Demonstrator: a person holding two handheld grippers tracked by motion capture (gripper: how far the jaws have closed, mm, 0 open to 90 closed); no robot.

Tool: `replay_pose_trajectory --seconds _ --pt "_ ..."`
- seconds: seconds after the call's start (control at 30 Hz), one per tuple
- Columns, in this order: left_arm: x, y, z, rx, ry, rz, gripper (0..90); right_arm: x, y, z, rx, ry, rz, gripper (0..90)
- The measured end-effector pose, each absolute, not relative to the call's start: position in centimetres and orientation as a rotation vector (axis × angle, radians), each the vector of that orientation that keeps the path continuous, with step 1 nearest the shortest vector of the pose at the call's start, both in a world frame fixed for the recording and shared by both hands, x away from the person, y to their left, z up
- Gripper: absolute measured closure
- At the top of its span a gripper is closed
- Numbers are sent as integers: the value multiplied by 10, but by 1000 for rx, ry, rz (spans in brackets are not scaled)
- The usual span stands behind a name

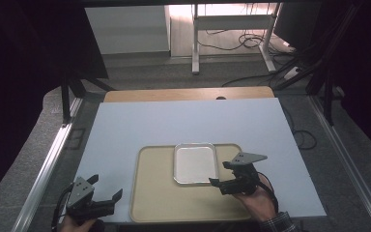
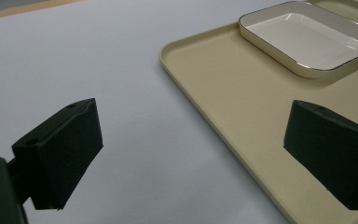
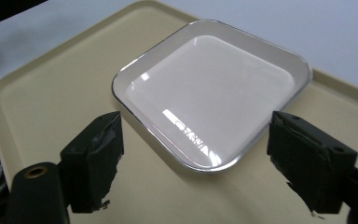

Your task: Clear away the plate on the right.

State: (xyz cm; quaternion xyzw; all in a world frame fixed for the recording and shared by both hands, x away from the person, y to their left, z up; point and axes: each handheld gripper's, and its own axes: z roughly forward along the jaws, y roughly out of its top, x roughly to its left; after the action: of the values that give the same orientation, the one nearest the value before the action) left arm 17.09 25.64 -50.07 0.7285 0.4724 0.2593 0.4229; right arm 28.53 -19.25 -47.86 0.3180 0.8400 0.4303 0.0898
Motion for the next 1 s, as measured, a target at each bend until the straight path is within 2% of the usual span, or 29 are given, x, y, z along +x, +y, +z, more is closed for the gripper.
replay_pose_trajectory --seconds 0.57,1.0 --pt "171 256 -501 1824 1182 650 41 277 -243 -475 1016 2387 1260 87" --pt "171 256 -501 1824 1182 649 41 264 -289 -475 1094 2263 1206 66"
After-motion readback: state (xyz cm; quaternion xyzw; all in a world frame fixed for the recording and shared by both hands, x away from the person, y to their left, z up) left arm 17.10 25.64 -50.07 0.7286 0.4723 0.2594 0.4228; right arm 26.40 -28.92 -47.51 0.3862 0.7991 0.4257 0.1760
